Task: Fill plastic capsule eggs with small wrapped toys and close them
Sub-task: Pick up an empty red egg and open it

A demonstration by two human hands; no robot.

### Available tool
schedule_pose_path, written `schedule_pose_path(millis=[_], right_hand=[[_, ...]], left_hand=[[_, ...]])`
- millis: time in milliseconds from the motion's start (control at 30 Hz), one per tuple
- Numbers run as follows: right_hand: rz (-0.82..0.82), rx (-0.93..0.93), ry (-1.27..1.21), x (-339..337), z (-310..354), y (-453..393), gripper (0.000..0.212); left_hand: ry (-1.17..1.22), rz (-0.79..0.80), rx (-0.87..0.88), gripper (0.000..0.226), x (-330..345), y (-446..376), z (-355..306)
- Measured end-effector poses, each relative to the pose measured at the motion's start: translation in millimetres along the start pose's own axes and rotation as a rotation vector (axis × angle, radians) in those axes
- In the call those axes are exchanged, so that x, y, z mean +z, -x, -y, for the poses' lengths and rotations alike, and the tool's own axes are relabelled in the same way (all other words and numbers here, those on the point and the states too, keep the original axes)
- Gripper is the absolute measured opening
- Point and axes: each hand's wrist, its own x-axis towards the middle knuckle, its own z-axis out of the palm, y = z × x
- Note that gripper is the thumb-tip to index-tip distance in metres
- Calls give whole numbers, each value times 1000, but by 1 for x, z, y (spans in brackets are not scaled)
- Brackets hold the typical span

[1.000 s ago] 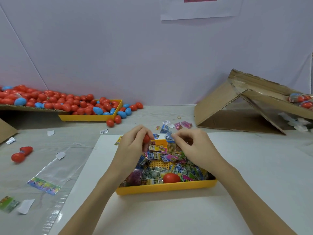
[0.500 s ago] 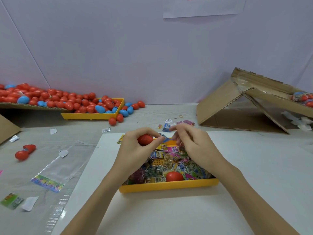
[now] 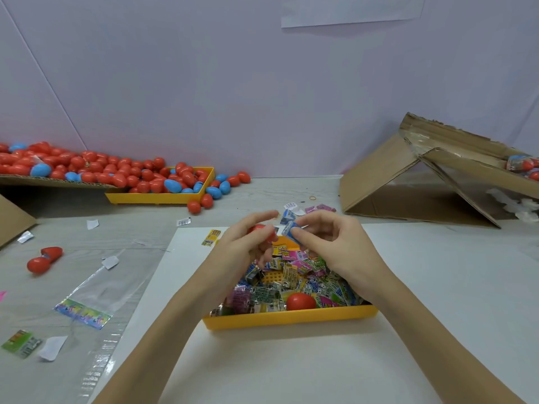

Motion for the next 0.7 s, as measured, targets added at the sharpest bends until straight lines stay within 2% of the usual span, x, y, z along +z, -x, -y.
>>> schedule_pose_path(millis=[33,200,333,467,700], right_hand=[[-26,2,-19,-1,0,0,11],[-112,-24,-65,-4,3,-1,12],[-143,-3,-89,-6,4,-1,16],[-71,46,-140,-5,8,0,17],[-5,46,-85,-2,8,2,16]], left_hand=[[51,14,5,29,0,0,0],[-74,42,124,33,-1,7,-2],[-156,26,159,22,3,8,-5],[-124,-41,149,21,5,9,-5],[-116,58,114,33,3,10,-5]])
